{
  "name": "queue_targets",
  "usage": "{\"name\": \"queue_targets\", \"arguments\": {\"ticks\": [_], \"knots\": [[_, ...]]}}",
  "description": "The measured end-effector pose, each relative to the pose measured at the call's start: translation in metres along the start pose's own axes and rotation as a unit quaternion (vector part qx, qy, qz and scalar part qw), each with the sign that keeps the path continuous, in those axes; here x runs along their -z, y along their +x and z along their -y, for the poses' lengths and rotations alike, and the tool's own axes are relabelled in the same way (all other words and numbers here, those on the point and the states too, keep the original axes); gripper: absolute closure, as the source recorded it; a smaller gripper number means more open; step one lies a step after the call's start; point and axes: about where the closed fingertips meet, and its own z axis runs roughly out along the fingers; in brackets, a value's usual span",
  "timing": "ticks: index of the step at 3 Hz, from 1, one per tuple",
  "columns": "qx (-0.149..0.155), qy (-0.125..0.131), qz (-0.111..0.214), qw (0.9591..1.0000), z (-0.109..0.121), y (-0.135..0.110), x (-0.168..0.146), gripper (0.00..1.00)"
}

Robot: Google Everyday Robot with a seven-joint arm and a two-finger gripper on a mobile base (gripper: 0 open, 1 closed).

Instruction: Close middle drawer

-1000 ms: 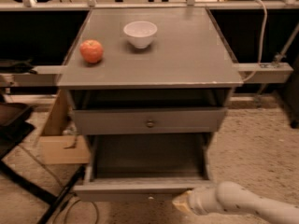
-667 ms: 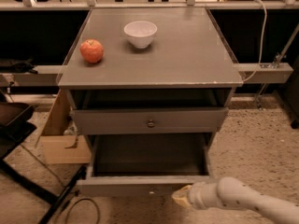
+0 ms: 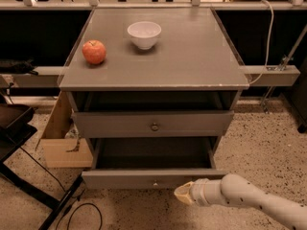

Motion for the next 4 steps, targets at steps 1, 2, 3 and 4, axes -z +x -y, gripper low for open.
{"name": "queue_targets", "arguments": {"ticks": [1,2,3,4], "knots": [[0.020,0.017,0.035,0.9990,0.044,-0.048,0.006,1.00],[0.021,0.019,0.038,0.9989,0.046,-0.051,0.007,1.00],[0.030,0.038,0.058,0.9971,0.082,-0.082,0.017,1.00],[0.039,0.051,0.072,0.9953,0.121,-0.116,0.025,0.83]]}}
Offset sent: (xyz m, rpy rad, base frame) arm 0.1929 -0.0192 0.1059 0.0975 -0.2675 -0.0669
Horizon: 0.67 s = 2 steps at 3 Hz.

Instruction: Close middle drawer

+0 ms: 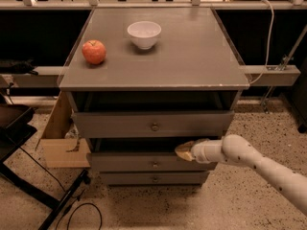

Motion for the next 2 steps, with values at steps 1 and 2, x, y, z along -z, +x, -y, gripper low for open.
{"name": "queue_targets", "arguments": {"ticks": [1,2], "knots": [[0.001,0.007,0.003,1.0000,0.0083,-0.0039,0.0023,0.59],[0.003,0.001,0.000,1.0000,0.0017,-0.0011,0.0050,0.28]]}}
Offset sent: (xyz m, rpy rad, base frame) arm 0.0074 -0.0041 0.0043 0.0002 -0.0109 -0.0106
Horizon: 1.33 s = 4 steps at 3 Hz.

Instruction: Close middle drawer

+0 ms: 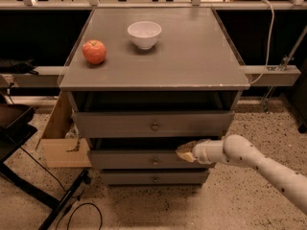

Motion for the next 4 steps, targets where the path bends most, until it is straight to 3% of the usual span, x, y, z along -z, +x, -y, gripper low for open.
{"name": "queue_targets", "arguments": {"ticks": [1,2,3,4], "knots": [[0.006,-0.017,-0.009,0.9998,-0.019,0.008,0.008,0.05],[-0.011,-0.048,-0.052,0.9974,-0.060,0.048,0.010,0.00],[-0.011,-0.048,-0.052,0.9974,-0.060,0.048,0.010,0.00],[0.000,-0.061,-0.033,0.9976,-0.068,0.030,0.008,0.25]]}}
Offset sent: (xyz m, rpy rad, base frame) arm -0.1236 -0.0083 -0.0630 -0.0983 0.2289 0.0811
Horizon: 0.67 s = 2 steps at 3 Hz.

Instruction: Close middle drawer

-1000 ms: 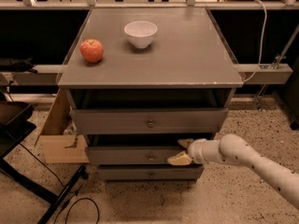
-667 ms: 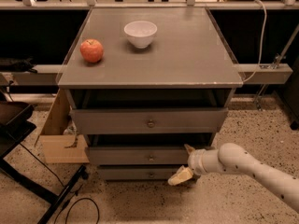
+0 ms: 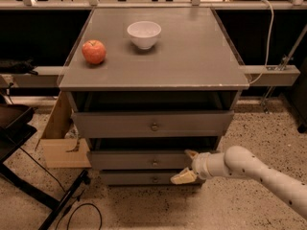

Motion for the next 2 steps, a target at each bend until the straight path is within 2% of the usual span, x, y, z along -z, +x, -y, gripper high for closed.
{"name": "queue_targets", "arguments": {"ticks": [1,2], "knots": [[0.022,-0.009,0.019,0.9995,-0.0059,-0.0243,0.0032,0.48],[0.022,-0.010,0.020,0.9995,-0.0062,-0.0250,0.0028,0.70]]}}
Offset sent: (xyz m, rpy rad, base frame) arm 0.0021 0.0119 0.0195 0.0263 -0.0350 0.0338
